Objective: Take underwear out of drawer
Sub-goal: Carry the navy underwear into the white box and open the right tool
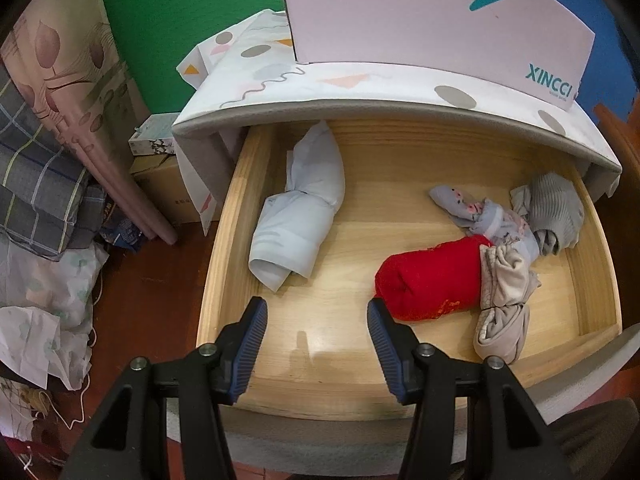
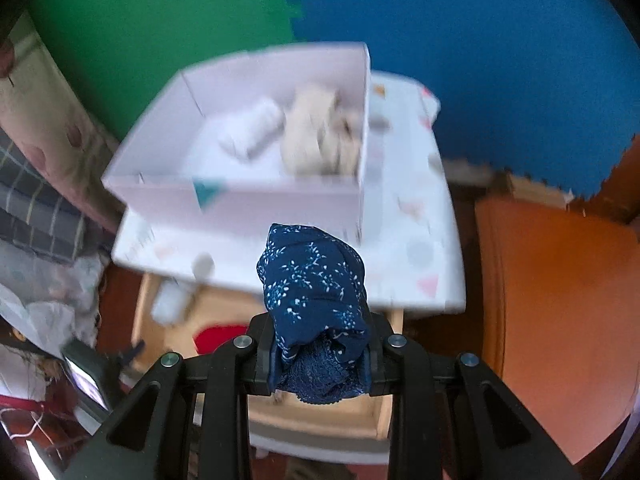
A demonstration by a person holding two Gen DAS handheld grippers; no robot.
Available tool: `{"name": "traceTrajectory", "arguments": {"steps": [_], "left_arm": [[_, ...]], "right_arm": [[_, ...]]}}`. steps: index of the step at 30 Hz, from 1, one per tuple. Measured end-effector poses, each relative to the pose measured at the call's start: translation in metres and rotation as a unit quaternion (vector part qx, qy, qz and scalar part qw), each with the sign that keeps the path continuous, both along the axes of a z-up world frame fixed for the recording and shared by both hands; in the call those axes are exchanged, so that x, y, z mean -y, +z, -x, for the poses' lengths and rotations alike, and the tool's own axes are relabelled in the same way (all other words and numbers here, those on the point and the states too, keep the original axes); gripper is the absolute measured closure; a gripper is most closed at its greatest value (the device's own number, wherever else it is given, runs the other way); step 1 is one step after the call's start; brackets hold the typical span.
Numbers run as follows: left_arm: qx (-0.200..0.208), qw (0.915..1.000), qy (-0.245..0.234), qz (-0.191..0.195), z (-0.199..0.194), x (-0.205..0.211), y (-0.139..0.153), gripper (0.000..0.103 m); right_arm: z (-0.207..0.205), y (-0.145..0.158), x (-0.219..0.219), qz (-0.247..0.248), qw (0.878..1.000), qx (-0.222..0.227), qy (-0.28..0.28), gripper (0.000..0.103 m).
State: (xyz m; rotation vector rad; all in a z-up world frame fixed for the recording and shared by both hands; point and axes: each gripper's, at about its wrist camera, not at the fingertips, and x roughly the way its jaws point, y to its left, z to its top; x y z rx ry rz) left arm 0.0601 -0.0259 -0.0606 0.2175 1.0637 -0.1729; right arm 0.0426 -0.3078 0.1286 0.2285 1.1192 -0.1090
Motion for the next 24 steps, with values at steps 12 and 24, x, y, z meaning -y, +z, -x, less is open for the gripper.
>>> {"name": "traceTrajectory", "arguments": {"steps": [12,24], "left_arm": [[0.0,0.9999,0.01,0.004,-0.002,-0.004,0.001,0.05],[0.001,0.9997,0.016,0.019,-0.002,-0.008,0.003,0.05]], "right_arm": [[-0.109,0.006,-0.002,0.021,1.0,-0.002,0.001,0.076],[-0.144,-0.062,-0.004,0.015,0.998,-0.064,0.0,0.068]]}}
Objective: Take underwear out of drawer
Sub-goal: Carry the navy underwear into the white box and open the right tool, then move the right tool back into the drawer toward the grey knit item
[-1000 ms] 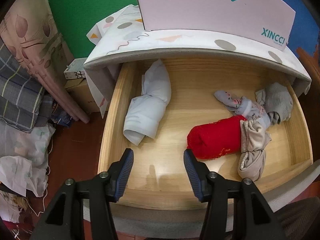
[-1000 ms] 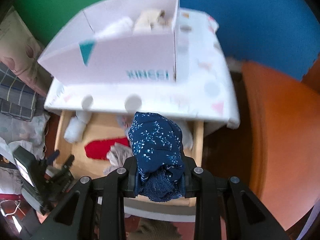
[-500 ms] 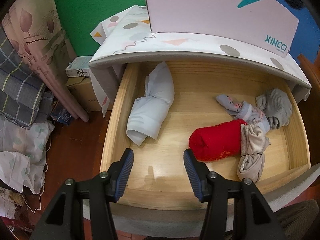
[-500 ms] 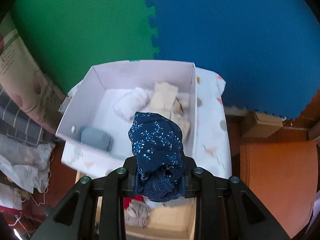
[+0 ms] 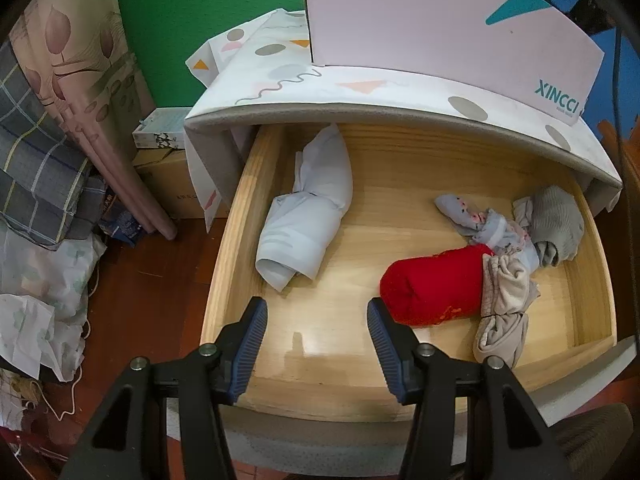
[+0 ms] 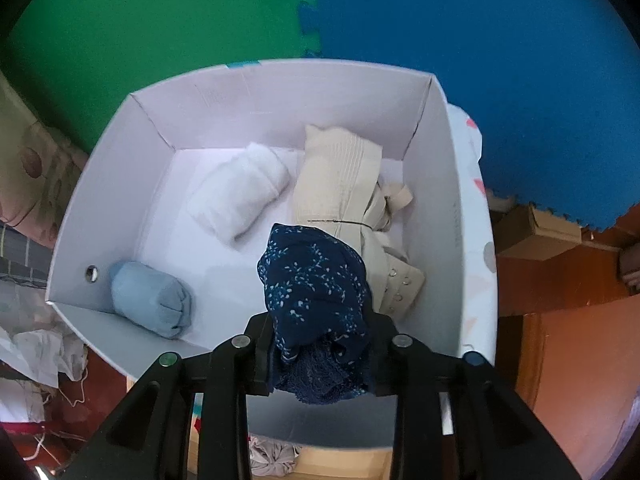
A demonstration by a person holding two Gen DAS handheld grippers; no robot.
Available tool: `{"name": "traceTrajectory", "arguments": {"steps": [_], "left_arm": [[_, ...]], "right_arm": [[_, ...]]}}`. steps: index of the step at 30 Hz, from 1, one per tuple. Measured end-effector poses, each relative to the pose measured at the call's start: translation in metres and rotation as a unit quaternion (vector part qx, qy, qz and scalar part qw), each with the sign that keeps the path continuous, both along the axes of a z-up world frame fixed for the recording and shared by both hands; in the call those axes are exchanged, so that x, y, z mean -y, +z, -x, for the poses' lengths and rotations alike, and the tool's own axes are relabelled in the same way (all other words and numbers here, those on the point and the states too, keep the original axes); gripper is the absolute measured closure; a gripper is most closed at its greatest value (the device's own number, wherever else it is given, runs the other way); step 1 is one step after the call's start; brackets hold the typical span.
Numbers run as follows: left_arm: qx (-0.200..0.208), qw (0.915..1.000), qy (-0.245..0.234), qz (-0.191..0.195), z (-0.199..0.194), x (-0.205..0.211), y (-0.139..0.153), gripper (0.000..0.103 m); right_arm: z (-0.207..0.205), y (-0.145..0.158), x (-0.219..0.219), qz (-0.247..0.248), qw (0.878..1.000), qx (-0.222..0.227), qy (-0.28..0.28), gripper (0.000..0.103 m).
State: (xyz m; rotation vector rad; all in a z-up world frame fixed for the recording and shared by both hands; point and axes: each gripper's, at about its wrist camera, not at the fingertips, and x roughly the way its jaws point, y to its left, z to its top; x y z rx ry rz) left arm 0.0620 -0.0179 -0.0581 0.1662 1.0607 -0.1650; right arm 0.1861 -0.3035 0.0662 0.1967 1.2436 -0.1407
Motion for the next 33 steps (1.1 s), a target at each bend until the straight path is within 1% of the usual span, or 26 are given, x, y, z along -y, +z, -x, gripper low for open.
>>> {"name": "traceTrajectory", "arguments": {"steps": [1,2,3,7,10,13,16,19,21,23,27,28,30,33], "left_arm": [[0.0,1.0,0.001,0.002,0.0,-0.001,0.0,0.05],[0.0,1.0,0.001,0.004,0.0,-0.001,0.0,0.05],[0.0,1.0,0.0,0.008,-0.001,-0.001,0.0,0.05],[0.002,0.9999,0.004,0.016,0.0,-0.003,0.002,0.05],[0.001,0.9998,0.008,0.017,-0.001,-0.004,0.001,0.05],[0.001,0.9998,0.008,0.017,-0.001,-0.004,0.001,0.05],[0.002,0.9999,0.007,0.014,-0.001,-0.004,0.001,0.05],[0.001,0.9999,0.008,0.013,-0.001,-0.004,0.001,0.05],[0.002,0.9999,0.011,0.01,0.0,-0.004,0.001,0.05],[0.002,0.9999,0.013,0.011,0.0,-0.005,0.001,0.05],[0.001,0.9999,0.014,0.009,0.0,-0.005,0.0,0.05],[0.001,0.9999,0.015,0.008,0.0,-0.006,0.0,0.05],[-0.001,0.9998,0.015,0.009,-0.001,-0.007,0.0,0.05],[-0.002,0.9998,0.017,0.01,-0.001,-0.008,0.0,0.05]], "right_arm": [[0.0,0.0,-0.001,0.002,1.0,0.002,0.001,0.065],[0.0,0.001,-0.001,0.003,1.0,0.004,0.001,0.059],[0.002,0.004,-0.001,0.001,1.0,0.009,0.0,0.056],[0.017,0.026,-0.001,0.002,0.999,0.034,0.006,0.056],[0.037,0.044,-0.002,-0.002,0.999,0.044,0.013,0.056],[0.065,0.056,-0.003,0.005,0.999,0.049,0.023,0.055],[0.099,0.057,0.001,-0.002,0.998,0.048,0.029,0.049],[0.129,0.041,0.002,-0.008,0.999,0.038,0.032,0.047],[0.146,0.024,0.003,-0.014,0.999,0.025,0.03,0.047],[0.158,-0.001,0.005,-0.021,0.999,0.004,0.028,0.047],[0.169,-0.048,0.007,-0.017,0.999,-0.024,0.032,0.047],[0.172,-0.056,0.007,-0.015,0.999,-0.028,0.034,0.047],[0.175,-0.075,0.006,-0.01,0.999,-0.032,0.042,0.047],[0.177,-0.097,0.007,-0.008,0.998,-0.027,0.055,0.047]]}}
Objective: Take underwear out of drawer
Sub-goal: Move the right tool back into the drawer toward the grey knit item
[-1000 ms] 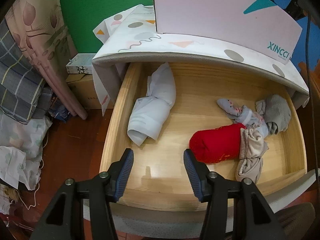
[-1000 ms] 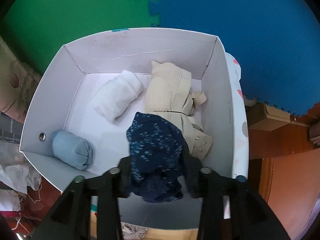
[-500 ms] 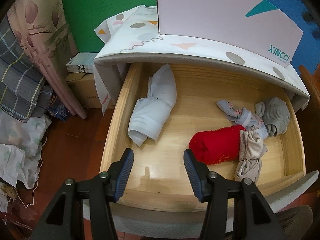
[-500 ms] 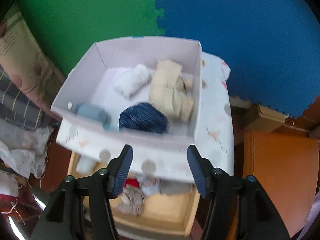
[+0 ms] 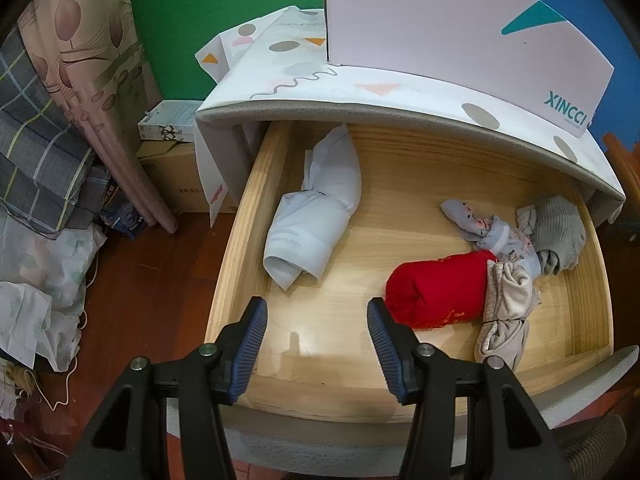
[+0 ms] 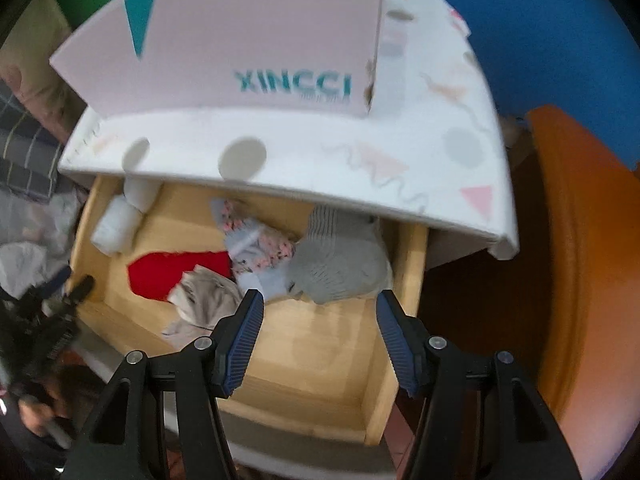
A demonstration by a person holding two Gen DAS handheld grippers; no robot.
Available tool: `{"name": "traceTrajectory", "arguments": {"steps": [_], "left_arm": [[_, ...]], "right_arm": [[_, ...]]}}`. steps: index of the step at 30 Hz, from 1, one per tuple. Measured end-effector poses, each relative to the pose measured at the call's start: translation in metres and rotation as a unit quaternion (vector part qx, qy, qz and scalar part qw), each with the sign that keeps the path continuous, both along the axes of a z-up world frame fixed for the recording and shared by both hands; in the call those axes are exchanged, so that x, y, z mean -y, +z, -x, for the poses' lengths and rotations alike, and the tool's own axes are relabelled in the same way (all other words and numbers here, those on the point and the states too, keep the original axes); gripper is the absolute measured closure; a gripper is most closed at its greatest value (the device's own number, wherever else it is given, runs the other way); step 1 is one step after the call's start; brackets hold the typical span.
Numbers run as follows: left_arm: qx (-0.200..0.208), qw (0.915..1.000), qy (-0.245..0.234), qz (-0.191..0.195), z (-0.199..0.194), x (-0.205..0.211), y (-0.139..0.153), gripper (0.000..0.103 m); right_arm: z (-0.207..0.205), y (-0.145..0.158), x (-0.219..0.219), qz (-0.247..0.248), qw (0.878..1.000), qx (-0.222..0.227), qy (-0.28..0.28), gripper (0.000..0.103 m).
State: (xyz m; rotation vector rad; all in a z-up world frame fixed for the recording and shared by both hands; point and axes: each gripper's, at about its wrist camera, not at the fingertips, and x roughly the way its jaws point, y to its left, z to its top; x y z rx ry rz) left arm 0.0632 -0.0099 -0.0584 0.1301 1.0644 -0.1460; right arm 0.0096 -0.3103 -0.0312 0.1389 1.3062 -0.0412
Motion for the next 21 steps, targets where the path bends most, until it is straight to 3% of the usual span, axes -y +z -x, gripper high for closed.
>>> {"name": "traceTrajectory", "arguments": {"steps": [7,10,15,21], "left_arm": [[-0.001,1.0,0.002,0.003,0.0,-0.002,0.0,0.05],[-0.003,1.0,0.004,0.003,-0.001,-0.002,0.0,0.05],[-0.004,1.0,0.003,0.001,-0.001,-0.001,-0.001,0.05],[-0.005,1.0,0.004,0.003,-0.002,-0.001,-0.001,0.05]], "right_arm": [[-0.01,-0.033,-0.002,0.019,0.998,0.029,0.044,0.047],[-0.015,-0.043,-0.009,0.05,0.995,0.041,0.076,0.047],[-0.021,-0.056,-0.016,0.092,0.989,0.051,0.106,0.037],[-0.032,-0.065,-0.019,0.104,0.988,0.036,0.112,0.031]]}}
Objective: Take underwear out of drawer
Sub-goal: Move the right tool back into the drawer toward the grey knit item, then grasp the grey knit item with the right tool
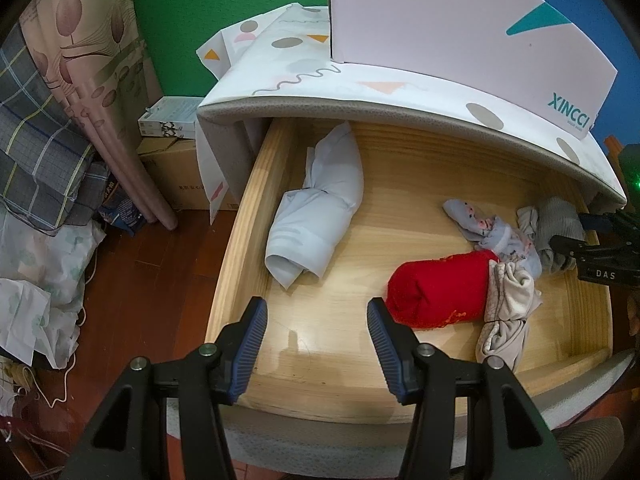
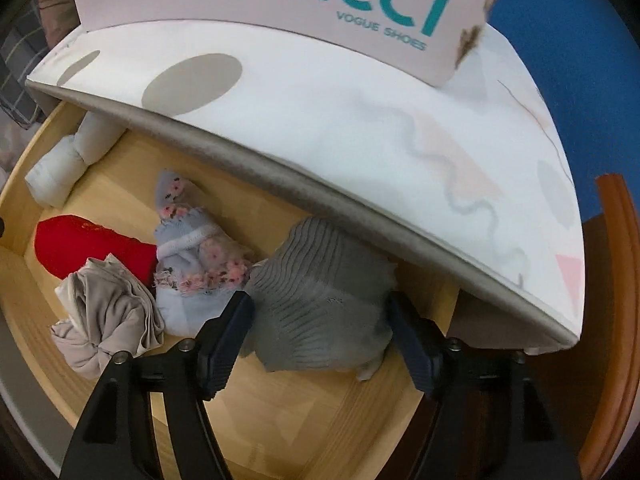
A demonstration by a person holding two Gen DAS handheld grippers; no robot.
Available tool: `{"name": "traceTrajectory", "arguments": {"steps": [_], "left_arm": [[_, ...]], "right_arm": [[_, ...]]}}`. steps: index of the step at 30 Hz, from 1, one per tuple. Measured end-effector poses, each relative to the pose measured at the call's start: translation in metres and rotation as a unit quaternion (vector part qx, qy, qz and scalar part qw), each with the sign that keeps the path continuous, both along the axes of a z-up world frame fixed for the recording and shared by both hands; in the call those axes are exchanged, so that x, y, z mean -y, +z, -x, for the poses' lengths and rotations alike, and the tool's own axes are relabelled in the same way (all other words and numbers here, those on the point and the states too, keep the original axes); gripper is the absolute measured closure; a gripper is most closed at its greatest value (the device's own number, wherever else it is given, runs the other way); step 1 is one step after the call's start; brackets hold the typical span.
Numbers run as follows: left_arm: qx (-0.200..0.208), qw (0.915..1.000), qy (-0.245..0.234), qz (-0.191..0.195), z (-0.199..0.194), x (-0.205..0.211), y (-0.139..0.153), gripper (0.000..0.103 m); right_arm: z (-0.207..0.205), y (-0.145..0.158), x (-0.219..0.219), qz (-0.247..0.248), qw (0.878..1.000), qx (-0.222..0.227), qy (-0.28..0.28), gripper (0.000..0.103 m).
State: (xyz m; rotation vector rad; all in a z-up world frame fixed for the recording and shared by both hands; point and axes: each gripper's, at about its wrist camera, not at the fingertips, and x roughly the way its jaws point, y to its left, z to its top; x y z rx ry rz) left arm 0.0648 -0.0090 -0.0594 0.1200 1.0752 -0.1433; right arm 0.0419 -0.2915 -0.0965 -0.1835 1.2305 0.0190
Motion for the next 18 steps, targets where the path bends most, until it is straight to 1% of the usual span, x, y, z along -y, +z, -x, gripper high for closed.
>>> {"name": "traceTrajectory", "arguments": {"steps": [7,9,10,12,13,15,18], "left_arm": [[0.0,1.0,-0.001,0.0,0.0,-0.001,0.0,0.05],[0.0,1.0,0.0,0.002,0.0,-0.001,0.0,0.05],[0.0,1.0,0.0,0.003,0.0,-0.001,0.0,0.05],[0.0,1.0,-0.001,0.002,0.0,-0.001,0.0,0.05],[0.001,1.0,-0.001,0.002,0.0,-0.001,0.001,0.05],[0.001,1.0,-0.001,0.003,0.0,-0.002,0.001,0.05],[0.001,1.0,-0.001,0.003,0.001,-0.002,0.001,0.05]], "right_arm": [[-0.017,-0.012,-0.012,0.03,0.999,-0.023,0.008,0.029],[-0.019,-0.013,-0.015,0.038,0.999,-0.023,0.01,0.036],[-0.02,-0.012,-0.017,0.036,0.999,-0.022,0.013,0.037],[-0.02,-0.012,-0.018,0.03,0.999,-0.025,0.01,0.046],[-0.02,-0.011,-0.018,0.026,0.999,-0.025,0.008,0.048],[-0.017,-0.007,-0.017,0.02,1.0,-0.023,0.002,0.056],[-0.012,-0.005,-0.014,0.012,0.999,-0.03,-0.004,0.061]]}}
